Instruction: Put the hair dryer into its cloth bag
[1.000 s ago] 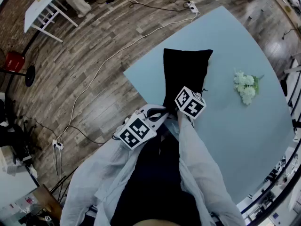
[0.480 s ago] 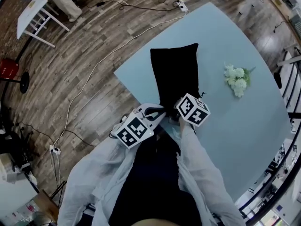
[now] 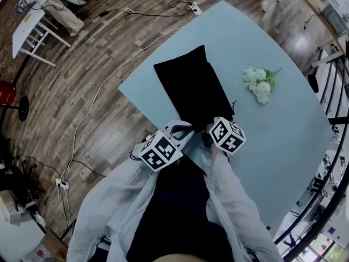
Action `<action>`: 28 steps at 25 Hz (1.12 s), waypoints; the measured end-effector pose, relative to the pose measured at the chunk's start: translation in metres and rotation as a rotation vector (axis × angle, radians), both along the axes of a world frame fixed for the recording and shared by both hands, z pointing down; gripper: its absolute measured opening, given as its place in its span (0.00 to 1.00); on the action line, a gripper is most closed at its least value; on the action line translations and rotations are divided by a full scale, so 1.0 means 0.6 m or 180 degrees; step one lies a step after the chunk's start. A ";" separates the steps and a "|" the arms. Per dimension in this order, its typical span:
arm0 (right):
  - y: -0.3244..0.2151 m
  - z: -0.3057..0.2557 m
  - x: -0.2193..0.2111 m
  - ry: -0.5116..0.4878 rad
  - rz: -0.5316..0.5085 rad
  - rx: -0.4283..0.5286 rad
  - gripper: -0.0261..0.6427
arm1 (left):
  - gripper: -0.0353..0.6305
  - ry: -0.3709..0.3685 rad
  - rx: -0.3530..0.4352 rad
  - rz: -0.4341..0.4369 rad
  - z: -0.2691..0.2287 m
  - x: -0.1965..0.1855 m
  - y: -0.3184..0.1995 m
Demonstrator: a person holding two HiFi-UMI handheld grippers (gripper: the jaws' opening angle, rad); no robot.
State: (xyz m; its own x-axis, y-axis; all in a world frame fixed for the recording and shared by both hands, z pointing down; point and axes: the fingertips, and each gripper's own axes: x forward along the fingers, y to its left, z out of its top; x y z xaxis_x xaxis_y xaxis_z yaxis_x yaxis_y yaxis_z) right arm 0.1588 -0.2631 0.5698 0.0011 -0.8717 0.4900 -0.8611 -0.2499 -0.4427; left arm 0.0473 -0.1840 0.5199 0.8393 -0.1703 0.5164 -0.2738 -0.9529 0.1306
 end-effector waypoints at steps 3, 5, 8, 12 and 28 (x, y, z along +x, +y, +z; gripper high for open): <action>0.020 0.009 0.039 0.0033 0.0103 -0.0050 0.41 | 0.11 -0.0032 -0.0002 0.0045 0.012 0.029 0.002; 0.032 0.020 0.063 -0.0006 0.0203 -0.0088 0.40 | 0.11 -0.0050 0.0004 0.0089 0.020 0.049 0.004; 0.048 0.032 0.093 -0.0013 0.0333 -0.0169 0.38 | 0.11 -0.0129 0.0008 0.0174 0.038 0.079 0.012; 0.067 0.043 0.125 0.0036 0.0450 -0.0300 0.39 | 0.11 -0.0388 0.0012 0.0276 0.075 0.105 0.026; 0.063 0.039 0.109 0.0414 -0.0332 -0.0446 0.26 | 0.11 -0.0769 -0.0113 0.0089 0.154 0.094 0.035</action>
State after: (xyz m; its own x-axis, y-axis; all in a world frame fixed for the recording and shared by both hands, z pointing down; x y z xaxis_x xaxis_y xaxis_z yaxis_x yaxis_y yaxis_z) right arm 0.2242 -0.2254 0.5930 -0.0144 -0.7938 0.6080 -0.9331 -0.2079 -0.2935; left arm 0.1039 -0.1632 0.6125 0.6949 -0.1268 0.7079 -0.2747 -0.9565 0.0982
